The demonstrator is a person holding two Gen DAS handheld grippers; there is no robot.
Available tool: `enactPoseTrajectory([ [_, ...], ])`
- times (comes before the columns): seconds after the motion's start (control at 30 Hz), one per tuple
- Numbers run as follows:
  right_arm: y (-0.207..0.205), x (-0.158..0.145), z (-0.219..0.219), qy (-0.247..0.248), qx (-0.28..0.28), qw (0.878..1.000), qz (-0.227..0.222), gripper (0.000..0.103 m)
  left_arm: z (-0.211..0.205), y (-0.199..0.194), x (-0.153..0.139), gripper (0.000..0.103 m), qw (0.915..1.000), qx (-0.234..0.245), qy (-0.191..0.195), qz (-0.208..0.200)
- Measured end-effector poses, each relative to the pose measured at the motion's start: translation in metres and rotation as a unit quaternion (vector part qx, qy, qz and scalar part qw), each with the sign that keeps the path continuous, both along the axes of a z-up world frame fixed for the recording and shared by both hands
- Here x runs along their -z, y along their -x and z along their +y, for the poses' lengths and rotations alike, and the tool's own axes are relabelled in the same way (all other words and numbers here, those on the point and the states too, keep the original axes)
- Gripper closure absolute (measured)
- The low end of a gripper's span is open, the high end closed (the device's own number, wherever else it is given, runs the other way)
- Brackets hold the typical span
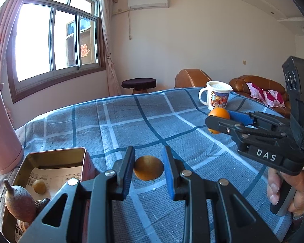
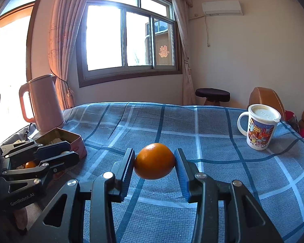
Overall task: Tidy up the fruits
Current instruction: 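Carry the yellow-brown fruit with the left tool while the right tool carries the orange to the tin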
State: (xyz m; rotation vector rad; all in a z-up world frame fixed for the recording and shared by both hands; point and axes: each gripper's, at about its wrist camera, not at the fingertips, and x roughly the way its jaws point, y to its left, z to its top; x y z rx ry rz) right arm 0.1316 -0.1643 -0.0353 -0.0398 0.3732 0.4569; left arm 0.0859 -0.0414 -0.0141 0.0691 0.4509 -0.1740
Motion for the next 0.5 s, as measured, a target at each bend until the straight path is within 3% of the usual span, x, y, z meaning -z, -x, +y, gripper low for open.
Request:
enactPoseTrajectory([
  [0.5,0.018,-0.003,0.002,-0.002,-0.004,1.000,-0.031,0.061,0.002,0.010,-0.002,0.074,0.9998,0.002,0.007,-0.020],
])
